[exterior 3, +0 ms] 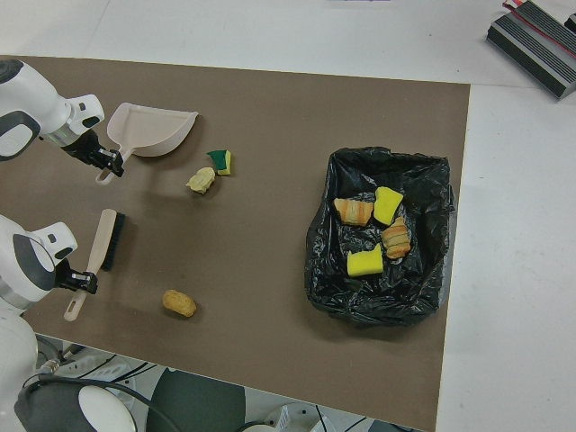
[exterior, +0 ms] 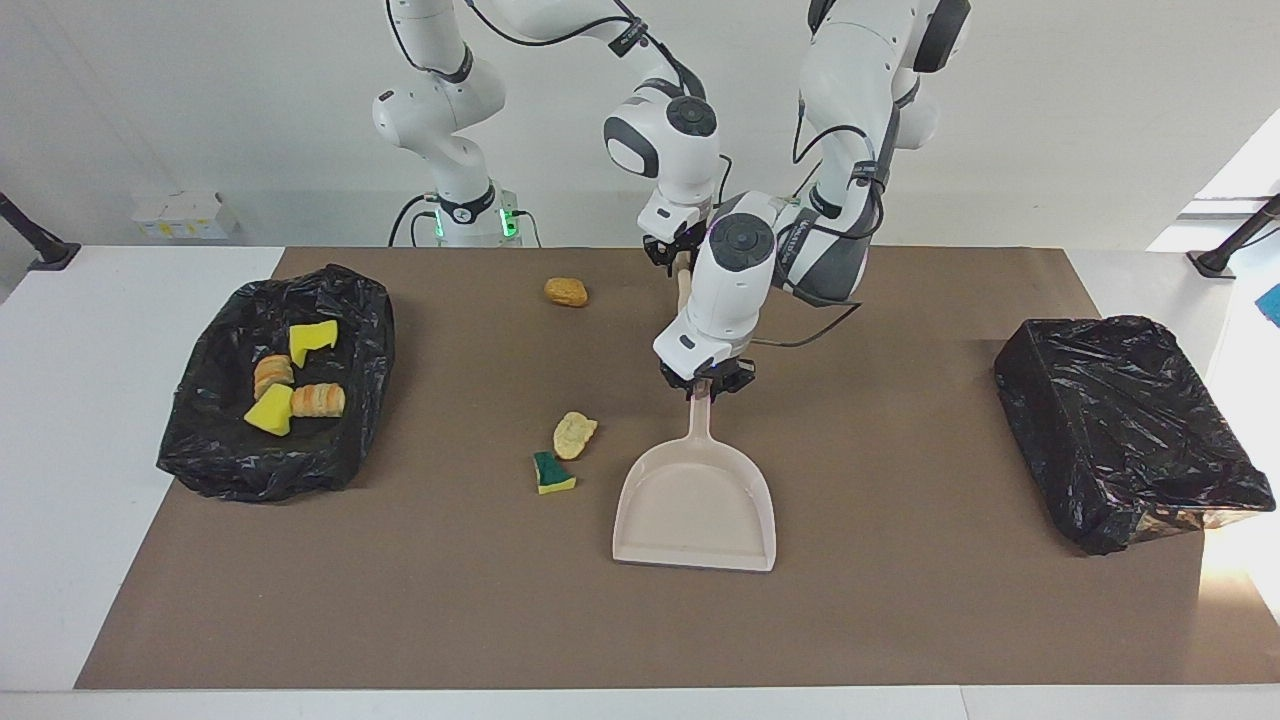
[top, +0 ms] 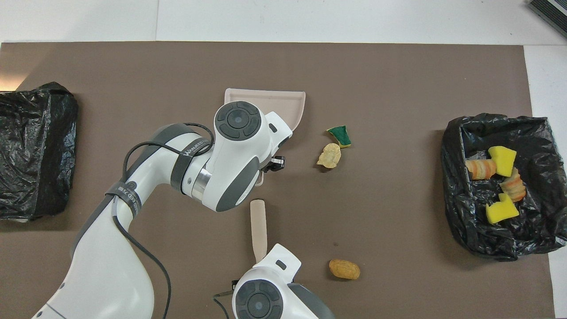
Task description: Sweep and dump trash in bin
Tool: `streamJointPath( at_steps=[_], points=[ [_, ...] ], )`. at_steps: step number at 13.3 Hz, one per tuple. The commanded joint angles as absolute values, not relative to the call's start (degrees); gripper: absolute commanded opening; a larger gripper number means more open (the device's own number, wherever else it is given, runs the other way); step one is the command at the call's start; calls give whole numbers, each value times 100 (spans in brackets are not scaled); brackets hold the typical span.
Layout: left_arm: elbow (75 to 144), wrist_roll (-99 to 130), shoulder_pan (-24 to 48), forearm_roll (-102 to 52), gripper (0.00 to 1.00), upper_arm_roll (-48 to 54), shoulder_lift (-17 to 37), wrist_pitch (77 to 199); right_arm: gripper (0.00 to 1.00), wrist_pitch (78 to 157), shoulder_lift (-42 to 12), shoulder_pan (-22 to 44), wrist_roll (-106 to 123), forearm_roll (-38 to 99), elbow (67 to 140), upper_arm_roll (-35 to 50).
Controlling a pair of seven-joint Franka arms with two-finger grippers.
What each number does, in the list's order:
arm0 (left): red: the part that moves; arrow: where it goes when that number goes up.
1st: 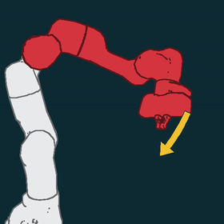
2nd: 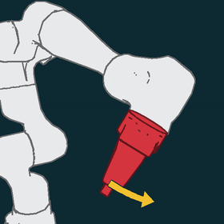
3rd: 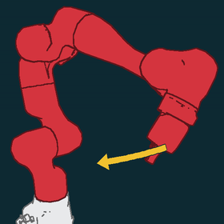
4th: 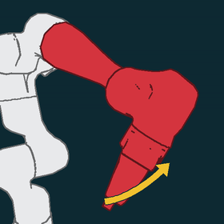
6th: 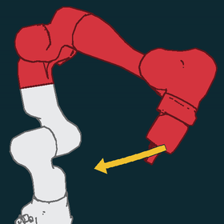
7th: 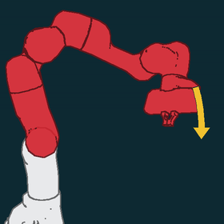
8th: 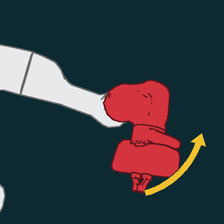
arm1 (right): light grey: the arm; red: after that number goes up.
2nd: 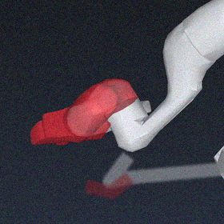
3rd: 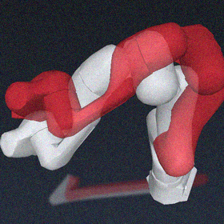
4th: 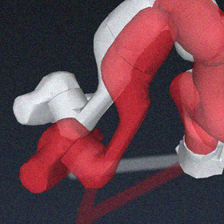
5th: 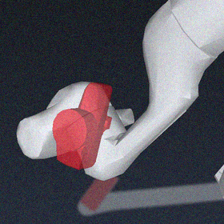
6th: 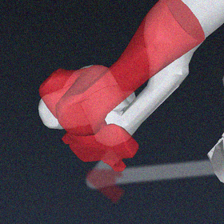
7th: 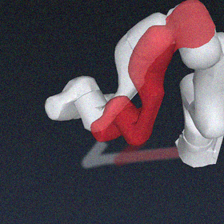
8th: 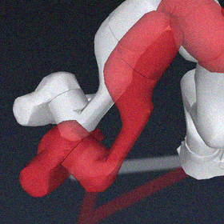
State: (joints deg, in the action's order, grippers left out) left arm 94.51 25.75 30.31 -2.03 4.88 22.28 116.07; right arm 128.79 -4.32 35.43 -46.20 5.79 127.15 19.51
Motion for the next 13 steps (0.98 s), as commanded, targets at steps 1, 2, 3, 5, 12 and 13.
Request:
streamJointPath(
  at_steps=[1,2,3,5,12,13],
  points=[
    [9203,2540,2963,-194,0,378,2074,11172,0,12946,-308,3524,-4922,694,12823,1951],
    [9106,2497,2858,-176,0,378,2083,11058,0,12972,-308,3507,-4931,686,12806,1942],
    [9097,2374,2735,-167,0,378,2074,11039,0,12964,-290,3463,-4957,642,12762,1916],
    [9079,1910,2445,-167,0,378,1996,10961,0,12842,16,3279,-5254,633,12762,1916],
    [9149,-927,1680,-26,0,255,1688,10512,0,11330,869,2690,-6617,773,12771,1925],
    [9158,-1236,1600,-18,0,255,1679,10373,0,11233,948,2681,-6740,817,12771,1925]
  ],
)
